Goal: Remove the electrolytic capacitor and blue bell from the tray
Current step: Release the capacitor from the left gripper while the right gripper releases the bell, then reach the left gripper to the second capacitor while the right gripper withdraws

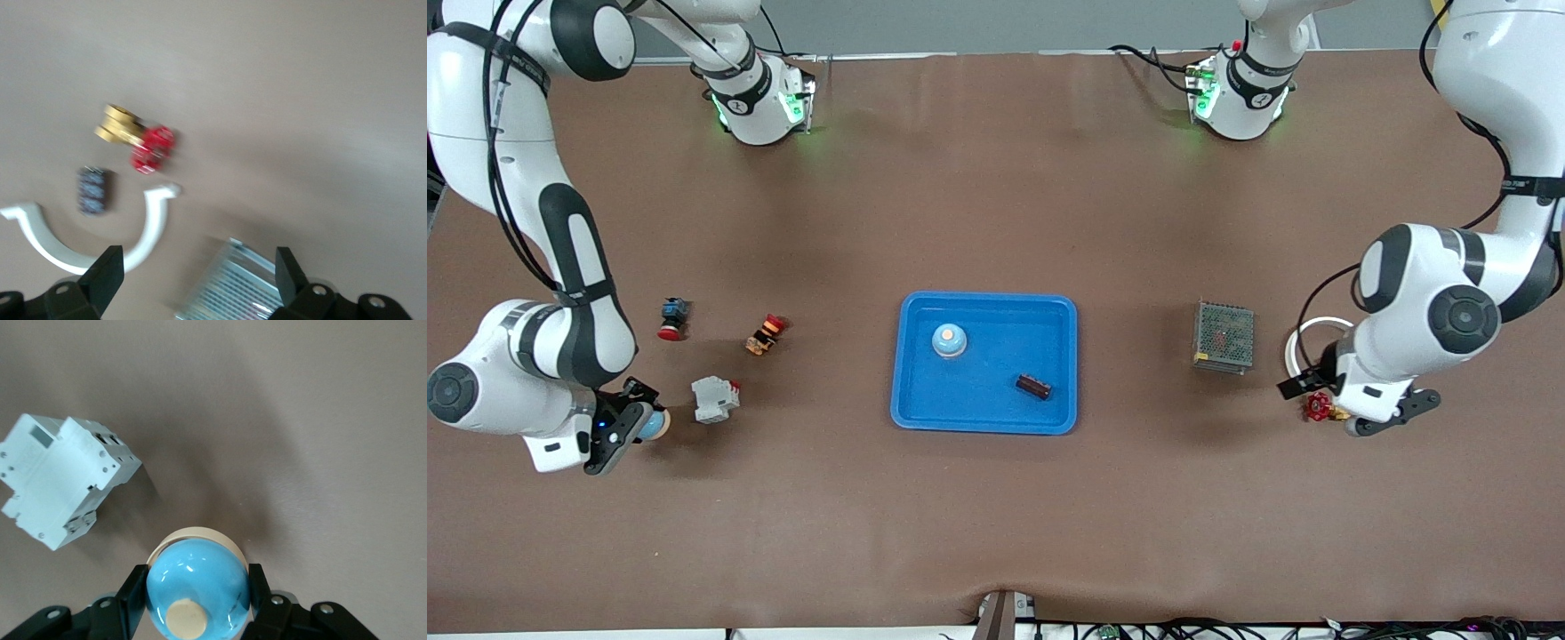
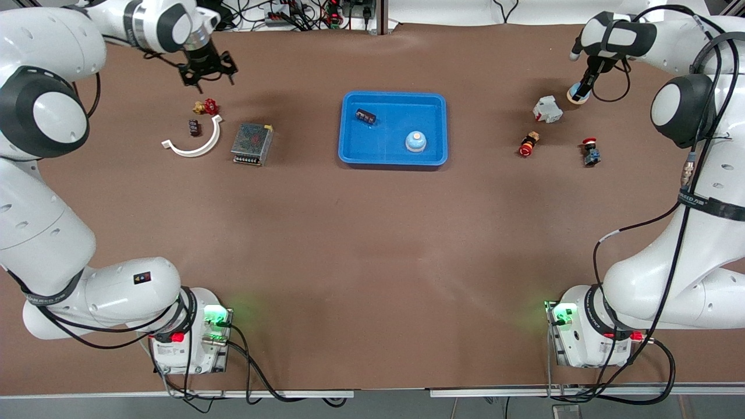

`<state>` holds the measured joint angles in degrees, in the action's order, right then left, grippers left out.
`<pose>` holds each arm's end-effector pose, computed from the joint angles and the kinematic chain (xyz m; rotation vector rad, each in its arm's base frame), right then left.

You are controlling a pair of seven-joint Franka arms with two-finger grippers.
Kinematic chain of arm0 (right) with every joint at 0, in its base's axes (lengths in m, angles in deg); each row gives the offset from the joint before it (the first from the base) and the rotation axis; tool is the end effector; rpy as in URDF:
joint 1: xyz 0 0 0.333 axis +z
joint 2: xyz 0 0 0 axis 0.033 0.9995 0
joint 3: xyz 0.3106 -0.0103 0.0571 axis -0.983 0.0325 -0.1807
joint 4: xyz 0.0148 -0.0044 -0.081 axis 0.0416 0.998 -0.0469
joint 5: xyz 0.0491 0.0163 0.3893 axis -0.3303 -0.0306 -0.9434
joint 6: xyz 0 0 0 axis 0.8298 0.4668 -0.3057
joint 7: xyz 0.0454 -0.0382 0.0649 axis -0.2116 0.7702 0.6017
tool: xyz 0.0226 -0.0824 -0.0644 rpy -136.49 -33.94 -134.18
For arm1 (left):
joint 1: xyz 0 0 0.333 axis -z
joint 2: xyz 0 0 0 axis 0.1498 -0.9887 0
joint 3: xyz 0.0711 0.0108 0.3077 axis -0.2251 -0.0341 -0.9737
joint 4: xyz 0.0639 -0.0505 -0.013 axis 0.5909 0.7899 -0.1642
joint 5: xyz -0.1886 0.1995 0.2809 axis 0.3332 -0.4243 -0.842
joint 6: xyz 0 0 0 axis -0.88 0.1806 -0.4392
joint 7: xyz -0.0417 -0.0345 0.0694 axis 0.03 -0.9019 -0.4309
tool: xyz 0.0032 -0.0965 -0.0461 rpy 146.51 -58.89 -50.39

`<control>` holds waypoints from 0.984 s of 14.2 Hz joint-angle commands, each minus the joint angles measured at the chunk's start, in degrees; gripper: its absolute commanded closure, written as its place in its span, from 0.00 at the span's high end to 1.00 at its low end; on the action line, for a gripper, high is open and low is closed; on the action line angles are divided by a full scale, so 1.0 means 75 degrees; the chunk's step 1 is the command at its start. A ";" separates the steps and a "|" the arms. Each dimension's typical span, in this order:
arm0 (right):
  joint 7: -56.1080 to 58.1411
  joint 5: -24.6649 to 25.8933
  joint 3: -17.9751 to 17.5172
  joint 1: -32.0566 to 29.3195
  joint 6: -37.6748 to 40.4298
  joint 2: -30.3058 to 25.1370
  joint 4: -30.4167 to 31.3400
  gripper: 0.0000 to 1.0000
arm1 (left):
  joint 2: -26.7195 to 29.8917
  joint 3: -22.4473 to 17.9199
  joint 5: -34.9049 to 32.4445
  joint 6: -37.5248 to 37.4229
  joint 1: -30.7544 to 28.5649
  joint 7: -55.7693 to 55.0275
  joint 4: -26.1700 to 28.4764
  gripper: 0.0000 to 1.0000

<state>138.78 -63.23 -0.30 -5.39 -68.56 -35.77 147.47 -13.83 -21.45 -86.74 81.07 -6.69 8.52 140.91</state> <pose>0.6944 -0.1119 0.2027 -2.6810 -1.5131 0.0488 0.6481 -0.0709 0.3193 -3.0398 -0.6392 0.0458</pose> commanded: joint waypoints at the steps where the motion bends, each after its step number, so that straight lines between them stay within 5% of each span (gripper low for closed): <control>1: 0.0123 -0.0023 -0.0149 -0.0178 -0.0145 -0.0042 0.0165 0.28 | -0.0034 0.0662 -0.0057 -0.0213 0.0140 -0.1249 -0.0262 1.00; 6: 0.0123 -0.0035 -0.0172 -0.0224 -0.0169 0.0075 0.0165 0.29 | -0.0688 0.0700 -0.0046 -0.0213 0.1709 -0.3581 -0.1256 1.00; 7: 0.0111 -0.0058 -0.0184 -0.0224 -0.0169 0.0063 0.0165 0.37 | -0.0864 0.0700 -0.0057 -0.0213 0.2014 -0.3945 -0.1503 1.00; 8: 0.0111 -0.0209 -0.0172 -0.0224 -0.0157 0.0063 0.0165 0.79 | -0.1051 0.0700 -0.0069 -0.0213 0.2342 -0.4192 -0.1656 1.00; 9: 0.0099 -0.0362 -0.0172 -0.0236 -0.0145 0.0063 0.0154 1.00 | -0.1227 0.0642 -0.0058 -0.0201 0.2635 -0.4497 -0.1855 1.00; 14: -0.0111 -0.0655 -0.0184 -0.0178 0.0368 -0.0065 -0.0056 1.00 | -0.2154 0.0629 -0.0093 -0.0084 0.3504 -0.5927 -0.2793 1.00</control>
<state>138.52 -66.23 -0.50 -5.80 -68.44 -35.34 148.27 -26.58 -16.46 -86.73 80.87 17.74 -33.16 124.49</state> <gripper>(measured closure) 0.000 0.000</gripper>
